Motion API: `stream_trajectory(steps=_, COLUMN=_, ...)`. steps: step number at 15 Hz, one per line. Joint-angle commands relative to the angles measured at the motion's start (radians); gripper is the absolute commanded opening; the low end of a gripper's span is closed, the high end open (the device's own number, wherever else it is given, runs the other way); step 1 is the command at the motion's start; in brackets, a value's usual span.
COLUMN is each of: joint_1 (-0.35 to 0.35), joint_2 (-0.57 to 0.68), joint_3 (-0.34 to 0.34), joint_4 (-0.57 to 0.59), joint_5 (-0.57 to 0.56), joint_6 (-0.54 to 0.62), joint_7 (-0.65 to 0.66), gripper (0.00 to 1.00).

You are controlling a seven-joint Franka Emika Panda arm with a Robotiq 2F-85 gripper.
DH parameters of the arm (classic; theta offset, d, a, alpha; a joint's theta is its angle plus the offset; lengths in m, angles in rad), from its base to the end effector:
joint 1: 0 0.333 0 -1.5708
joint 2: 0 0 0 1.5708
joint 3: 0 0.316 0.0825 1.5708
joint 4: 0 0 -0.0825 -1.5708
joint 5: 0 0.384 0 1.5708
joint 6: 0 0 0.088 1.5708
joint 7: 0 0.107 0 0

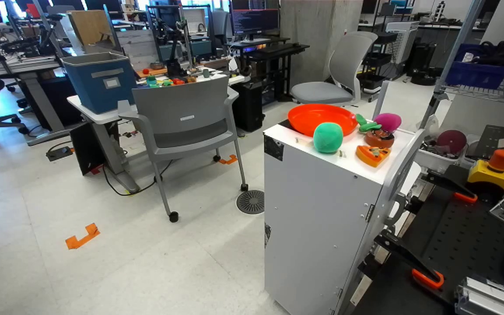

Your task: Put the green object on the orange plate

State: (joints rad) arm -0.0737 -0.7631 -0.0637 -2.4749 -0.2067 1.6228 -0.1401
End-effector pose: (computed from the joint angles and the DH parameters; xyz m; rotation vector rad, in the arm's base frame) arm 0.3059 -0.0668 0.5324 2.9876 0.0633 -0.1639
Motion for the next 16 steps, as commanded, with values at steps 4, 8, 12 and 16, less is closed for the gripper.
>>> stream_trajectory(steps=4, joint_1=0.026, joint_2=0.057, joint_3=-0.027, joint_4=0.028, joint_5=0.055, joint_6=0.052, joint_7=0.006, gripper=1.00)
stream_trajectory(steps=8, joint_1=0.015, joint_2=0.092, joint_3=-0.024, joint_4=0.054, joint_5=0.096, joint_6=0.060, joint_7=0.041, gripper=1.00)
stream_trajectory(steps=12, joint_1=0.014, joint_2=0.123, joint_3=-0.025, joint_4=0.079, joint_5=0.113, joint_6=0.082, joint_7=0.047, gripper=1.00)
stream_trajectory(steps=16, joint_1=0.000, joint_2=0.147, joint_3=-0.013, joint_4=0.087, joint_5=0.133, joint_6=0.146, joint_7=0.118, gripper=1.00)
